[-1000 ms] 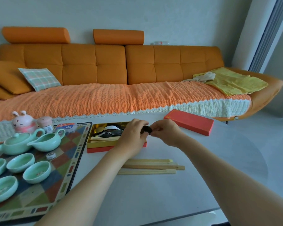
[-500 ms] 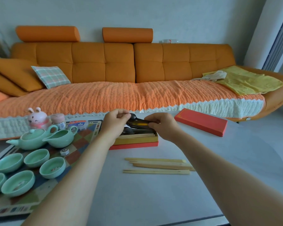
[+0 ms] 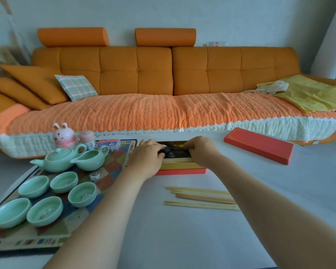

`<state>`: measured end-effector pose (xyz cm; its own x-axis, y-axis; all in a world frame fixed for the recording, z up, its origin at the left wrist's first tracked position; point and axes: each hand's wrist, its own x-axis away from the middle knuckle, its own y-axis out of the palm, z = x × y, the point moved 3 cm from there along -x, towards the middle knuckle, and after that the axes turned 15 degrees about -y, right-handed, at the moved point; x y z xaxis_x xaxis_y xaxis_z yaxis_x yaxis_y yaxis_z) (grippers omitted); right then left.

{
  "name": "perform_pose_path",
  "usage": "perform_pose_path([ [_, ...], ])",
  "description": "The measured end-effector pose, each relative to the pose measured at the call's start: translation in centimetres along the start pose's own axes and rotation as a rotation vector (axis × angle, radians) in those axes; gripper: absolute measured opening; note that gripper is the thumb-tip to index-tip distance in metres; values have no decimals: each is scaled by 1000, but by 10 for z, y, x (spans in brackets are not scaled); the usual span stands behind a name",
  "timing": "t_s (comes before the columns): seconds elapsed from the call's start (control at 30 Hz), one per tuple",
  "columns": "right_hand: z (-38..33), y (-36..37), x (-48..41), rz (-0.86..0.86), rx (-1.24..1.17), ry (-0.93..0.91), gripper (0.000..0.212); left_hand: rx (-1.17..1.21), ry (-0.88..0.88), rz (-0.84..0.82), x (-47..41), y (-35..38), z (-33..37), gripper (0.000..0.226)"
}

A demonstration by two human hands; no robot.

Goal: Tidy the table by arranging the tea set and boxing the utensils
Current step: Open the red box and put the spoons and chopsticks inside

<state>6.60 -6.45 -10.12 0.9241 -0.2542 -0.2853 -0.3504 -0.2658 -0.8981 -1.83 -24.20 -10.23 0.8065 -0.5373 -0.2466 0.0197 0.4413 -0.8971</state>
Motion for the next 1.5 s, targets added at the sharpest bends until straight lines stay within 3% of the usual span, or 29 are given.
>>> perform_pose_path([
  [0.13,-7,-1,0,39,-30,-62,47,37,59,-117,7,5,3,40],
  [0.33,-18,3,14,-104,2,-218,40,35,42,-142,13,3,6,43],
  [0.5,-17,-14,24,48,-71,-278,41,-1,107,-35,18,-1,7,45],
  [0.67,-24,-31,43,36,-103,-279,29,59,236,174,31,-9,16,19],
  [0.77,-30,-37,62,-121,-74,-268,23,89,253,107,43,-7,24,14],
  [0.97,-22,-41,92,-441,-50,-189,18,16,199,-233,65,12,30,23],
  [1.5,-23,-29,93,-445,-103,-180,15,77,56,-404,60,2,11,7],
])
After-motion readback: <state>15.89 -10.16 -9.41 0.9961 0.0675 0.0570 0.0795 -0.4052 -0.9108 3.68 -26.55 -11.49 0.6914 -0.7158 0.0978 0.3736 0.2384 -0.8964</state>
